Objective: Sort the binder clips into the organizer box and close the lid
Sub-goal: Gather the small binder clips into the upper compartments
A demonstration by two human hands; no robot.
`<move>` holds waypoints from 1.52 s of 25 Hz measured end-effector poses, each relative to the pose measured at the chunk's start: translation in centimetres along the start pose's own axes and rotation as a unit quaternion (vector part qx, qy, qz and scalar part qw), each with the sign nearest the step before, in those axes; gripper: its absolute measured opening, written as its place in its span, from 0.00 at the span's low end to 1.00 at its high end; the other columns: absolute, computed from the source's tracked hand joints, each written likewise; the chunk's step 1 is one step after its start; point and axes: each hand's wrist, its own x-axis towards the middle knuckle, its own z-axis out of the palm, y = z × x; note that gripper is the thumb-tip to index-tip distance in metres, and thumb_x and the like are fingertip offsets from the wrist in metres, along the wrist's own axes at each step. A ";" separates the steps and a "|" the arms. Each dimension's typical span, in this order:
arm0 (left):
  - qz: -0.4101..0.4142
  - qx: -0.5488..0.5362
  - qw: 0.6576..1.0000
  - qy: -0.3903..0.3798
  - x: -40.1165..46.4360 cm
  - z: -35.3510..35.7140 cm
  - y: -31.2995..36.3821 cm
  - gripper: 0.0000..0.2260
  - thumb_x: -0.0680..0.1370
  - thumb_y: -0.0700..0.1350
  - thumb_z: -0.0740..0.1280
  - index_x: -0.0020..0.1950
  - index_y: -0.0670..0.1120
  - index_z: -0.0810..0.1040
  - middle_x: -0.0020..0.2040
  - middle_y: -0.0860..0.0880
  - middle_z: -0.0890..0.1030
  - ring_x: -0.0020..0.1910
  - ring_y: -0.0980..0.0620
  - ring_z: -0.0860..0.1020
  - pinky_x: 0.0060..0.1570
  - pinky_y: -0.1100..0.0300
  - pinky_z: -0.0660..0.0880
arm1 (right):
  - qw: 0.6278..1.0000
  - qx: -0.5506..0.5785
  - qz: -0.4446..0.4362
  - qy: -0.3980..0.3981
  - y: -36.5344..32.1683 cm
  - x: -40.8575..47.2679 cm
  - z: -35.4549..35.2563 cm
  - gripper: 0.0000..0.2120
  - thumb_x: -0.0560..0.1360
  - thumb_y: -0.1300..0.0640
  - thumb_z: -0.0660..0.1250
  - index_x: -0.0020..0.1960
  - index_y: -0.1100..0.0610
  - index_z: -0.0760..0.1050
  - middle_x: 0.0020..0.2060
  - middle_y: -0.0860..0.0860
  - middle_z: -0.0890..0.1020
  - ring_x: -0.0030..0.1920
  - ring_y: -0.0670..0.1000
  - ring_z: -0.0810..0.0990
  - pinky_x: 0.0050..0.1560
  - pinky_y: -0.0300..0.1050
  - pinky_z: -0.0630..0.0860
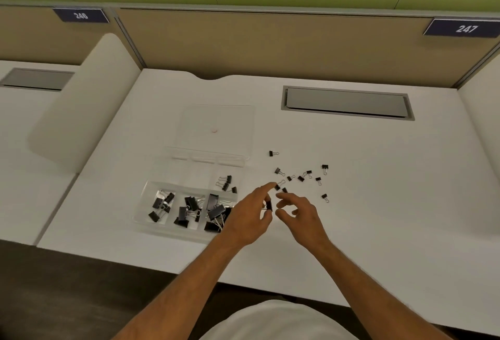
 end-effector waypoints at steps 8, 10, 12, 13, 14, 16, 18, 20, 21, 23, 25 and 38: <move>0.004 -0.023 0.999 -0.026 -1.4 -1.4 -2.2 0.29 0.79 0.46 0.66 0.76 0.61 0.58 0.56 0.60 0.75 0.55 0.61 0.73 0.59 0.61 0.73 | 1.000 0.003 0.017 -0.016 -2.0 -0.4 2.8 0.11 0.76 0.54 0.71 0.58 0.47 0.80 0.46 0.37 0.82 0.55 0.44 0.77 0.56 0.51 0.77; 0.011 -0.030 0.999 -0.028 -1.4 -2.1 -3.3 0.29 0.80 0.46 0.66 0.76 0.63 0.58 0.57 0.60 0.75 0.55 0.61 0.73 0.59 0.63 0.73 | 0.999 0.011 0.028 -0.020 -2.6 -0.1 3.5 0.11 0.76 0.53 0.71 0.58 0.48 0.80 0.45 0.38 0.83 0.54 0.43 0.77 0.56 0.52 0.77; 0.013 -0.027 0.999 -0.030 -1.1 -3.1 -4.1 0.29 0.80 0.46 0.67 0.76 0.64 0.58 0.57 0.59 0.76 0.56 0.62 0.73 0.59 0.65 0.71 | 0.999 0.003 0.034 -0.031 -3.2 0.6 4.5 0.12 0.76 0.53 0.71 0.59 0.48 0.81 0.45 0.39 0.83 0.53 0.43 0.78 0.56 0.51 0.77; 0.010 -0.035 0.999 -0.029 -1.0 -3.5 -4.9 0.29 0.80 0.46 0.67 0.75 0.64 0.58 0.57 0.59 0.76 0.56 0.62 0.73 0.59 0.65 0.71 | 0.999 -0.006 0.038 -0.038 -3.5 1.1 5.2 0.12 0.76 0.53 0.71 0.59 0.48 0.80 0.45 0.40 0.84 0.53 0.44 0.77 0.56 0.51 0.77; 0.005 -0.046 0.998 -0.031 -1.1 -3.8 -5.8 0.29 0.80 0.47 0.67 0.75 0.64 0.58 0.57 0.59 0.76 0.55 0.62 0.74 0.58 0.65 0.72 | 0.998 -0.011 0.042 -0.045 -3.8 1.3 6.0 0.13 0.76 0.53 0.71 0.60 0.47 0.80 0.45 0.40 0.84 0.52 0.44 0.77 0.56 0.51 0.76; 0.006 -0.057 0.998 -0.041 -1.3 -4.6 -7.4 0.28 0.80 0.48 0.67 0.75 0.63 0.59 0.56 0.58 0.77 0.56 0.60 0.75 0.59 0.63 0.74 | 0.998 -0.001 0.046 -0.048 -4.0 1.7 7.5 0.13 0.76 0.52 0.71 0.60 0.46 0.80 0.45 0.40 0.83 0.52 0.44 0.78 0.56 0.51 0.76; 0.015 -0.063 0.997 -0.050 -0.8 -5.3 -9.0 0.27 0.80 0.47 0.67 0.75 0.61 0.61 0.57 0.57 0.78 0.56 0.60 0.76 0.58 0.61 0.76 | 0.998 0.007 0.051 -0.048 -4.1 2.5 8.9 0.13 0.76 0.53 0.71 0.59 0.45 0.79 0.44 0.39 0.84 0.53 0.45 0.78 0.57 0.51 0.76; 0.006 -0.083 0.996 -0.038 -0.4 -6.0 -9.6 0.28 0.79 0.44 0.69 0.75 0.60 0.63 0.56 0.57 0.79 0.55 0.59 0.77 0.57 0.63 0.76 | 0.997 0.011 0.060 -0.052 -4.3 3.0 9.6 0.13 0.75 0.54 0.71 0.59 0.44 0.79 0.44 0.39 0.83 0.54 0.44 0.78 0.58 0.51 0.76; -0.007 -0.103 0.994 -0.030 -0.6 -6.3 -9.8 0.28 0.78 0.42 0.69 0.74 0.59 0.64 0.55 0.57 0.80 0.54 0.60 0.78 0.57 0.64 0.76 | 0.996 0.016 0.064 -0.054 -4.3 3.0 10.2 0.14 0.75 0.54 0.71 0.59 0.44 0.79 0.44 0.39 0.83 0.54 0.44 0.78 0.57 0.51 0.76; -0.016 -0.135 0.990 -0.020 -0.6 -6.9 -10.3 0.29 0.77 0.39 0.70 0.73 0.58 0.66 0.54 0.59 0.80 0.53 0.61 0.78 0.56 0.67 0.75 | 0.997 0.026 0.063 -0.046 -4.7 3.2 11.0 0.14 0.74 0.55 0.72 0.58 0.44 0.80 0.44 0.40 0.83 0.54 0.44 0.78 0.57 0.51 0.77; -0.019 -0.154 0.988 -0.022 -0.2 -7.5 -10.8 0.29 0.77 0.39 0.70 0.73 0.59 0.66 0.53 0.59 0.80 0.53 0.62 0.79 0.56 0.69 0.74 | 0.997 0.025 0.063 -0.036 -5.4 3.7 11.3 0.13 0.74 0.55 0.72 0.58 0.46 0.80 0.44 0.42 0.83 0.53 0.43 0.77 0.57 0.48 0.76; -0.054 -0.075 0.996 0.007 0.4 -7.8 -15.8 0.26 0.77 0.52 0.70 0.73 0.55 0.67 0.71 0.57 0.71 0.72 0.59 0.65 0.70 0.56 0.67 | 0.985 -0.138 0.096 0.051 -5.7 7.7 12.0 0.10 0.72 0.51 0.72 0.53 0.49 0.79 0.33 0.46 0.79 0.42 0.46 0.75 0.40 0.41 0.72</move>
